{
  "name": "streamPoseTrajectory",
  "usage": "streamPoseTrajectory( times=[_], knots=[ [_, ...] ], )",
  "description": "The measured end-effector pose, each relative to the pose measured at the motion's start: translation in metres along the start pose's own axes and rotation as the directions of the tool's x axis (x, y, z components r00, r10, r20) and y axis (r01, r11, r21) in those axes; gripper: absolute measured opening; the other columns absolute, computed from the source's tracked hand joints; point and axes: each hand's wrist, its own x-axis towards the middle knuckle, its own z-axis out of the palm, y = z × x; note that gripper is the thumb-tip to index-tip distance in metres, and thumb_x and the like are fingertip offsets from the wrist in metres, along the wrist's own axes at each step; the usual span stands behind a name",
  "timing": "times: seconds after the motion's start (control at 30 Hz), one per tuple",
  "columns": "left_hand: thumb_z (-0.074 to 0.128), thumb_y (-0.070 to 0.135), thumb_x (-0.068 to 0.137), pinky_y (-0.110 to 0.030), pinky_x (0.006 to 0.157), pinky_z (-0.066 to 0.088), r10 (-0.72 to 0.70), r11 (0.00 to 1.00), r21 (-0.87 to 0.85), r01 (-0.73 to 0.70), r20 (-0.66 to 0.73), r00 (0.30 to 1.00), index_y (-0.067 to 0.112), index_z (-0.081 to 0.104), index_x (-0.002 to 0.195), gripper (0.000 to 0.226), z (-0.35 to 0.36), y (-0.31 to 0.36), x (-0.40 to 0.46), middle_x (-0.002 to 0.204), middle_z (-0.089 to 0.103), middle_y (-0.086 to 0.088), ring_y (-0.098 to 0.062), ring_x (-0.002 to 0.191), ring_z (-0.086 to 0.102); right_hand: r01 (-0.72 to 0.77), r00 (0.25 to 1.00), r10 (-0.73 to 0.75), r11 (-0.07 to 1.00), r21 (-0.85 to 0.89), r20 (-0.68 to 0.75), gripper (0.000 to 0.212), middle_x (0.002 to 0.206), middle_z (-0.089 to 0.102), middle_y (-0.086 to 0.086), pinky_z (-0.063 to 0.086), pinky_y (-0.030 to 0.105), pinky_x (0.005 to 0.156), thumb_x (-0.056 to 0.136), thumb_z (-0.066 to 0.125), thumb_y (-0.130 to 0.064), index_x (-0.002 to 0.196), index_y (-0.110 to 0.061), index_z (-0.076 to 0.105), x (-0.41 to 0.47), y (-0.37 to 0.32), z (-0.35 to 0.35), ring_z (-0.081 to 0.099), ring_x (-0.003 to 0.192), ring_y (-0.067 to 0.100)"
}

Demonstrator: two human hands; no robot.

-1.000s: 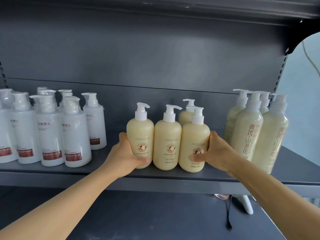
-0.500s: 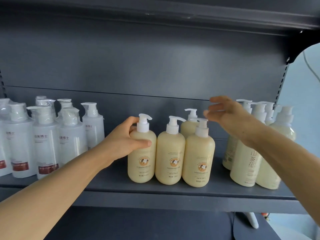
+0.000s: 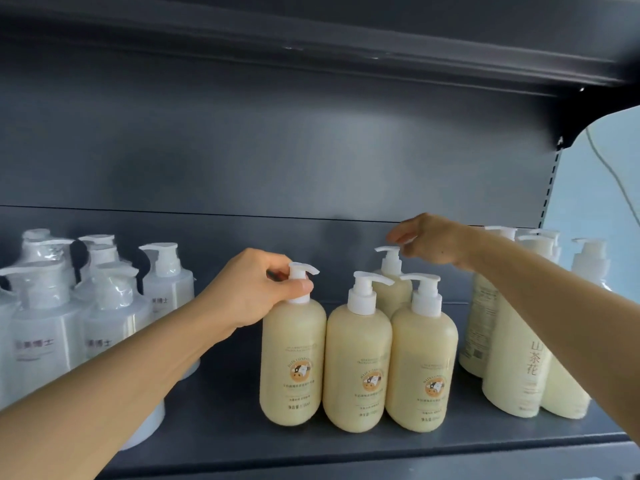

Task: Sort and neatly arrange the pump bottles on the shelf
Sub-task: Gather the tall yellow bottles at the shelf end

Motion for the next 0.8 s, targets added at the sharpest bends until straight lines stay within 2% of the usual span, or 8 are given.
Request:
streamPoseTrajectory(
  times=[0.1, 0.17, 0.23, 0.33, 0.4, 0.53, 0.67, 0.8],
  knots=[
    [0.069, 0.025, 0.083, -0.018, 0.058, 0.041, 0.035, 0.999, 0.03, -0.036, 0.036, 0.999, 0.035, 0.069, 0.071, 0.015, 0.001, -0.002, 0.009, 0.061, 0.065, 0.012, -0.001, 0.056, 0.053, 0.025, 0.999, -0.024, 0.999, -0.024, 0.042, 0.032, 0.126, 0.058, 0.008, 0.041, 0.039, 0.102, 0.09, 0.05, -0.001, 0.118, -0.011, 0.064, 0.012, -0.001, 0.003, 0.051, 0.119, 0.031],
    [0.068, 0.023, 0.084, -0.02, 0.062, 0.044, 0.031, 0.999, 0.016, -0.032, 0.04, 0.999, 0.035, 0.069, 0.072, 0.016, 0.003, -0.004, 0.015, 0.068, 0.069, 0.009, -0.002, 0.061, 0.055, 0.041, 0.998, -0.039, 0.999, -0.026, 0.056, 0.03, 0.123, 0.061, 0.009, 0.043, 0.04, 0.102, 0.088, 0.056, -0.002, 0.114, -0.011, 0.067, 0.02, 0.001, 0.005, 0.053, 0.116, 0.031],
    [0.068, 0.023, 0.084, -0.024, 0.066, 0.045, 0.024, 1.0, -0.007, -0.023, 0.045, 0.999, 0.031, 0.07, 0.074, 0.014, 0.005, -0.005, 0.022, 0.077, 0.071, 0.002, -0.008, 0.067, 0.057, 0.06, 0.997, -0.058, 0.997, -0.057, 0.047, 0.028, 0.118, 0.064, 0.008, 0.046, 0.04, 0.1, 0.085, 0.061, -0.004, 0.11, -0.013, 0.07, 0.027, 0.003, 0.008, 0.057, 0.111, 0.029],
    [0.068, 0.021, 0.084, -0.027, 0.066, 0.043, 0.028, 0.999, -0.026, -0.026, 0.061, 0.998, 0.03, 0.07, 0.07, 0.017, 0.011, -0.006, 0.031, 0.077, 0.071, -0.004, -0.011, 0.068, 0.055, 0.082, 0.996, -0.084, 0.989, -0.119, -0.015, 0.024, 0.11, 0.067, 0.005, 0.05, 0.035, 0.093, 0.083, 0.064, -0.007, 0.104, -0.015, 0.072, 0.033, 0.007, 0.01, 0.06, 0.105, 0.025],
    [0.068, 0.021, 0.084, -0.028, 0.067, 0.044, 0.023, 0.999, -0.041, -0.02, 0.068, 0.997, 0.032, 0.071, 0.068, 0.019, 0.016, -0.005, 0.036, 0.077, 0.071, -0.002, -0.011, 0.069, 0.056, 0.094, 0.994, -0.101, 0.987, -0.127, -0.046, 0.02, 0.108, 0.067, 0.005, 0.05, 0.032, 0.09, 0.082, 0.065, -0.008, 0.1, -0.014, 0.073, 0.033, 0.008, 0.009, 0.061, 0.104, 0.024],
    [0.069, 0.021, 0.083, -0.032, 0.068, 0.043, 0.015, 0.997, -0.078, -0.009, 0.075, 0.997, 0.034, 0.071, 0.065, 0.022, 0.027, -0.004, 0.046, 0.074, 0.07, -0.003, -0.014, 0.068, 0.055, 0.119, 0.992, -0.123, 0.985, -0.127, -0.023, 0.019, 0.107, 0.067, 0.007, 0.051, 0.032, 0.086, 0.08, 0.068, -0.008, 0.098, -0.012, 0.074, 0.026, 0.01, 0.002, 0.061, 0.102, 0.025],
    [0.07, 0.02, 0.084, -0.028, 0.065, 0.04, 0.023, 0.995, -0.1, -0.014, 0.092, 0.995, 0.024, 0.071, 0.07, 0.014, 0.037, 0.0, 0.052, 0.065, 0.065, 0.008, -0.011, 0.063, 0.052, 0.142, 0.99, -0.141, 0.983, -0.115, 0.019, 0.018, 0.098, 0.072, 0.006, 0.046, 0.022, 0.066, 0.081, 0.068, -0.01, 0.097, -0.013, 0.074, 0.013, 0.012, -0.004, 0.061, 0.09, 0.019],
    [0.07, 0.022, 0.084, -0.025, 0.062, 0.039, 0.021, 0.995, -0.1, -0.011, 0.093, 0.995, 0.023, 0.071, 0.072, 0.012, 0.044, 0.003, 0.057, 0.062, 0.064, 0.011, -0.006, 0.058, 0.051, 0.163, 0.985, -0.155, 0.981, -0.103, 0.079, 0.012, 0.09, 0.075, 0.007, 0.051, 0.03, 0.076, 0.079, 0.068, -0.011, 0.089, -0.016, 0.074, 0.003, 0.012, -0.01, 0.063, 0.079, 0.016]
  ],
)
